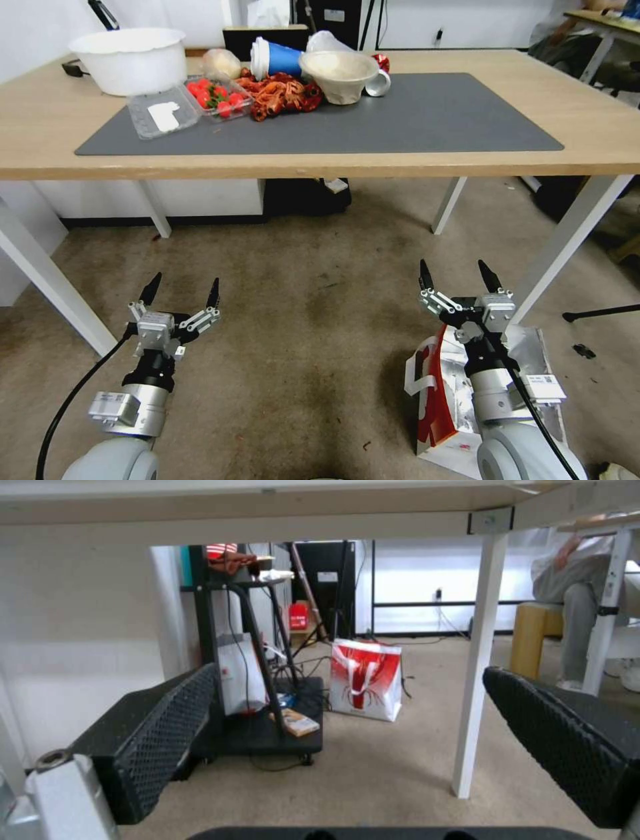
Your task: Pick up the food delivery bag from the floor and place it on the table.
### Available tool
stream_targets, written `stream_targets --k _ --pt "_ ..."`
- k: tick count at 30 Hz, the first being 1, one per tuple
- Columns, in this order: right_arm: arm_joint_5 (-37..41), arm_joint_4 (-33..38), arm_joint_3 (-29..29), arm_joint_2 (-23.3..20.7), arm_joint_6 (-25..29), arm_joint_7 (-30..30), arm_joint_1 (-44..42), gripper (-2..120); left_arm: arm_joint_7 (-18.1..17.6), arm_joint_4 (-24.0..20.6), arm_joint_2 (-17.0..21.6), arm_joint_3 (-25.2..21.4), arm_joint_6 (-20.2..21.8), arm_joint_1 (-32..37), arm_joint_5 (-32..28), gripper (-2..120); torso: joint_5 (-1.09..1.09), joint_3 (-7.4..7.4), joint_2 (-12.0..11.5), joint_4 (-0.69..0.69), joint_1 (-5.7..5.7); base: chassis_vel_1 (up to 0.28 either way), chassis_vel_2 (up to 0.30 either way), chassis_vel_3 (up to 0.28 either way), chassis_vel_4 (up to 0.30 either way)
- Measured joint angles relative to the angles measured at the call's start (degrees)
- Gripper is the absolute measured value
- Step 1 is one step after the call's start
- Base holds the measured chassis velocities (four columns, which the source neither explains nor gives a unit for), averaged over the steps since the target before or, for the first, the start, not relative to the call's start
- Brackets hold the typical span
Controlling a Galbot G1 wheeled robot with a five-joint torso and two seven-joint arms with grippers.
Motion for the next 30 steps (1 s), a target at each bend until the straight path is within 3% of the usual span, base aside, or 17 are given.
stream_targets --k 23,30 --pt "0.2 -0.5 0.1 0.0 0.0 0.1 0.0 100 0.0 0.3 -0.1 0.2 0.0 0.0 0.3 99 0.00 -4.64 -5.1 0.00 -0.46 0.000 0.000 0.000 0.000" --pt "0.2 -0.7 0.1 0.0 0.0 0.1 0.0 100 0.0 0.6 0.0 0.2 -0.1 -0.2 0.3 99 0.00 -4.64 -5.9 0.00 -0.63 0.000 0.000 0.000 0.000"
